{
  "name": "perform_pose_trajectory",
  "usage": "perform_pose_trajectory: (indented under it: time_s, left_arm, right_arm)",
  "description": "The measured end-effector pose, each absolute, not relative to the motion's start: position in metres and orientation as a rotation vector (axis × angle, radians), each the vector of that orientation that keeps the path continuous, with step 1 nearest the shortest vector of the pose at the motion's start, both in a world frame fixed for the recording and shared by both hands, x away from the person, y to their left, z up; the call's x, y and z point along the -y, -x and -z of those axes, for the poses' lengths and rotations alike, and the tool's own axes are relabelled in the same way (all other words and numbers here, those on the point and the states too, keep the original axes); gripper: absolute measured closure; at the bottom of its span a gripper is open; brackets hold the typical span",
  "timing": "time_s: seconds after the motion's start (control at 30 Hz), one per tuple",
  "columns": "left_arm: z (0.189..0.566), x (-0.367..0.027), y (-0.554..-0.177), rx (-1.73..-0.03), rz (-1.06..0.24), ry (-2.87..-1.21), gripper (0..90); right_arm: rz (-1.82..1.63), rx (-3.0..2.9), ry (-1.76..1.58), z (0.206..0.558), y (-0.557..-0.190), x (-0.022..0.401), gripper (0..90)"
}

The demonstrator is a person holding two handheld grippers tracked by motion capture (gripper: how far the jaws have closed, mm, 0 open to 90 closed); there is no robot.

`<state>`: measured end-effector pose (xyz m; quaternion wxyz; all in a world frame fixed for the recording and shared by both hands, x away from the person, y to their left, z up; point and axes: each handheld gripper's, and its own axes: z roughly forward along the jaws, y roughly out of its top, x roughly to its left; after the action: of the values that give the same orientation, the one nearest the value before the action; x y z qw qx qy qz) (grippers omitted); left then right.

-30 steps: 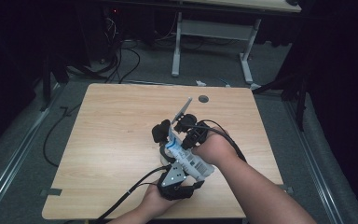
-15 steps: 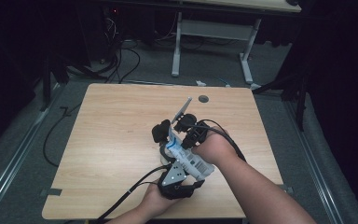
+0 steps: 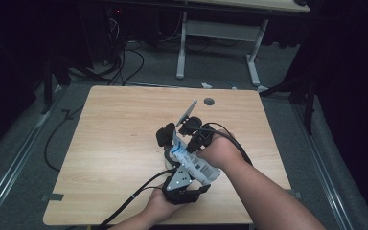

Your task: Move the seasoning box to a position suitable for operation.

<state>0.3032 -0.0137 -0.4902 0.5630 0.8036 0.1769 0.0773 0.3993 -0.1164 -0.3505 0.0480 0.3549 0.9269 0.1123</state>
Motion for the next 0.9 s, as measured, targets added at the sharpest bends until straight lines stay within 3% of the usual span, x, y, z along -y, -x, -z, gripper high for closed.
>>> perform_pose_trajectory:
  time_s: [0.9]
  left_arm:
    - [0.4891, 0.0124, -0.3041, -0.416, -0.189, -1.879, 53.2]
  right_arm:
    - [-0.354, -2.83, -1.071, 0.3502, -0.4015, 0.1143, 89.9]
